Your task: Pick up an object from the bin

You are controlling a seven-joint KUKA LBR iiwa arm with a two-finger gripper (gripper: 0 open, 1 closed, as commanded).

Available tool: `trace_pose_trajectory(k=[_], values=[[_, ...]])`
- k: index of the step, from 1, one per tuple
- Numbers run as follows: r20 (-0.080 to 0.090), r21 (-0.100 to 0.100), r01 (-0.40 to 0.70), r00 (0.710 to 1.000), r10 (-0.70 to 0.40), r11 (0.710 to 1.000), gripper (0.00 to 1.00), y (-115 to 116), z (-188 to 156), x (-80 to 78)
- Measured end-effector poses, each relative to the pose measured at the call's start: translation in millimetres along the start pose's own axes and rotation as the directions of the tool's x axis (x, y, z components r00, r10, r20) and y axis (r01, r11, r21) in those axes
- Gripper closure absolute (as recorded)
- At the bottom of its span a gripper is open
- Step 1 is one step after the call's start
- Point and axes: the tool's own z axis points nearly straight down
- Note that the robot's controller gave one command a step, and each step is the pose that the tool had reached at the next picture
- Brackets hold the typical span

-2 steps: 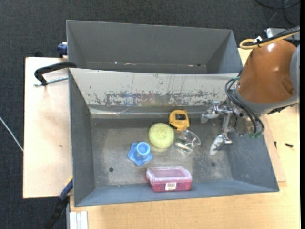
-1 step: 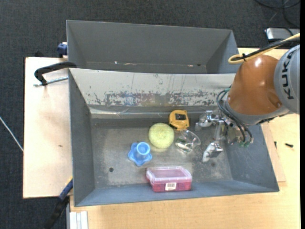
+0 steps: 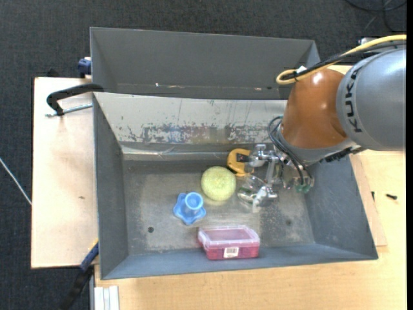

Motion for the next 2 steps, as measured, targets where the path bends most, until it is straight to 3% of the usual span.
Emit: trace_pose_trajectory(k=[1,2], values=[[0.007,-0.004,0.026,1.000,-0.026,1.000,0.00,39,-5,-15.4],[0.028,-0.007,-0.027,0.999,0.027,1.000,0.00,37,13,-17.4]])
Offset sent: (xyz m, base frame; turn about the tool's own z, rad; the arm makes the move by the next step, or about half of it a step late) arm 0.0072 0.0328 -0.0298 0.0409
